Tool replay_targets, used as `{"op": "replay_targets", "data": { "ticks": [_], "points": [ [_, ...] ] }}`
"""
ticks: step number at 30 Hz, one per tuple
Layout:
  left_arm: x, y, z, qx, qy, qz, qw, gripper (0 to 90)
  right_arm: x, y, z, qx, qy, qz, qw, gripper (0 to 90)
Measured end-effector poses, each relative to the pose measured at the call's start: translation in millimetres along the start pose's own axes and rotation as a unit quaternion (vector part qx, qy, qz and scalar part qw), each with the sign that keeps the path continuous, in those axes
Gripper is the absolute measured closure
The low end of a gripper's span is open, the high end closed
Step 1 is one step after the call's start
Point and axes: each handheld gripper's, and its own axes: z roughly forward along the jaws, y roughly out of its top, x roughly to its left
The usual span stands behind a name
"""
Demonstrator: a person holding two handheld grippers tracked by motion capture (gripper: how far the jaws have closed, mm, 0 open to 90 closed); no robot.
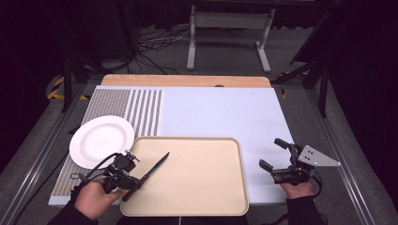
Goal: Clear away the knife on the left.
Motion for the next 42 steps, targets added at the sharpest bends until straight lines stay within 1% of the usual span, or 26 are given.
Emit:
{"op": "replay_targets", "data": {
  "ticks": [2,4,5,7,8,10,11,13,14,15,16,19,22,23,25,27,30,31,32,34,35,36,38,39,40,42],
  "points": [
    [-0.1,-0.3,-0.3,0.003,-0.005,0.0,1.0,75.6,-0.1,-0.1,-0.1,-0.001,0.0,0.0,1.0,2.0],
    [0.0,-0.5,-1.2,0.0,-0.003,0.005,1.0,75.0,-0.3,-0.1,-0.3,0.0,-0.001,-0.001,1.0,1.9],
    [-0.5,-0.8,-1.8,-0.002,-0.007,0.002,1.0,73.3,0.1,0.0,0.0,0.001,0.0,0.001,1.0,2.0],
    [-0.9,0.3,-4.4,-0.01,-0.006,0.01,0.9999,68.2,0.0,-0.1,0.0,0.003,0.0,0.0,1.0,2.0],
    [-1.1,1.1,-6.1,-0.014,-0.001,0.019,0.9997,67.8,0.1,-0.1,0.0,0.003,0.0,0.001,1.0,2.0],
    [-3.1,1.9,-8.0,-0.018,-0.002,0.025,0.9995,70.6,0.0,-0.1,0.0,0.003,0.0,0.0,1.0,2.0],
    [-4.8,3.0,-9.6,-0.025,0.002,0.032,0.9992,73.2,-0.1,-0.1,0.0,0.002,0.0,-0.001,1.0,2.0],
    [-8.2,6.2,-12.6,-0.036,0.007,0.046,0.9983,84.7,0.1,-0.2,0.0,0.003,0.0,0.001,1.0,2.0],
    [-8.2,6.2,-12.6,-0.036,0.007,0.046,0.9983,89.5,0.1,-0.2,0.0,0.003,0.0,0.001,1.0,2.0],
    [-10.3,8.0,-13.5,-0.042,0.011,0.053,0.9976,89.5,0.0,-0.3,0.2,0.003,0.001,0.001,1.0,2.1],
    [-12.9,11.3,-13.8,-0.049,0.01,0.06,0.997,89.9,0.1,-0.3,0.2,0.003,0.001,0.0,1.0,2.1],
    [-19.6,20.3,-10.0,-0.061,0.002,0.078,0.9951,90.0,-0.3,-0.3,-0.1,0.003,0.0,-0.003,1.0,2.1],
    [-23.0,25.3,-5.4,-0.063,0.0,0.081,0.9947,90.0,-0.5,-0.5,-0.4,0.004,0.0,-0.001,1.0,2.1],
    [-24.4,29.1,-1.3,-0.062,-0.003,0.087,0.9943,90.0,-0.5,-0.5,-0.5,0.004,0.0,-0.001,1.0,2.1],
    [-26.5,32.5,3.9,-0.058,-0.004,0.089,0.9943,90.0,-0.6,-0.6,-0.9,0.003,-0.001,-0.001,1.0,2.1],
    [-27.8,34.3,8.7,-0.057,-0.011,0.091,0.9941,90.0,-1.3,-1.0,-1.7,0.002,-0.001,-0.001,1.0,2.1],
    [-28.5,35.2,13.5,-0.052,-0.017,0.093,0.9941,90.0,-1.8,-1.4,-2.1,0.001,-0.002,0.0,1.0,2.1],
    [-27.5,36.0,14.9,-0.052,-0.016,0.098,0.9937,90.0,-1.8,-1.3,-2.2,0.001,-0.001,0.0,1.0,2.1],
    [-26.7,36.1,17.5,-0.052,-0.022,0.093,0.9941,90.0,-1.6,-1.1,-2.0,0.002,0.0,-0.001,1.0,2.1],
    [-26.3,36.3,18.6,-0.053,-0.021,0.092,0.9941,90.0,-1.1,-1.1,-1.8,0.002,0.0,0.001,1.0,2.1],
    [-25.2,37.0,19.5,-0.052,-0.02,0.098,0.9937,90.0,-1.0,-1.1,-1.6,0.001,-0.001,0.001,1.0,2.1],
    [-25.2,37.2,20.7,-0.052,-0.024,0.097,0.9937,90.0,-1.3,-1.2,-1.5,0.002,-0.001,0.0,1.0,2.1],
    [-25.9,37.4,22.6,-0.049,-0.023,0.093,0.9942,90.0,-1.4,-1.2,-1.5,0.002,0.0,-0.001,1.0,2.1],
    [-25.6,37.8,23.9,-0.049,-0.023,0.096,0.9939,90.0,-1.1,-1.2,-1.3,0.002,-0.001,0.0,1.0,2.1],
    [-25.2,37.9,24.6,-0.048,-0.018,0.096,0.994,90.0,-1.1,-1.3,-1.2,0.003,-0.001,-0.001,1.0,2.1],
    [-23.7,37.7,25.8,-0.046,-0.018,0.096,0.9942,90.0,-1.2,-1.2,-1.3,0.002,-0.001,-0.001,1.0,2.1]
  ]
}}
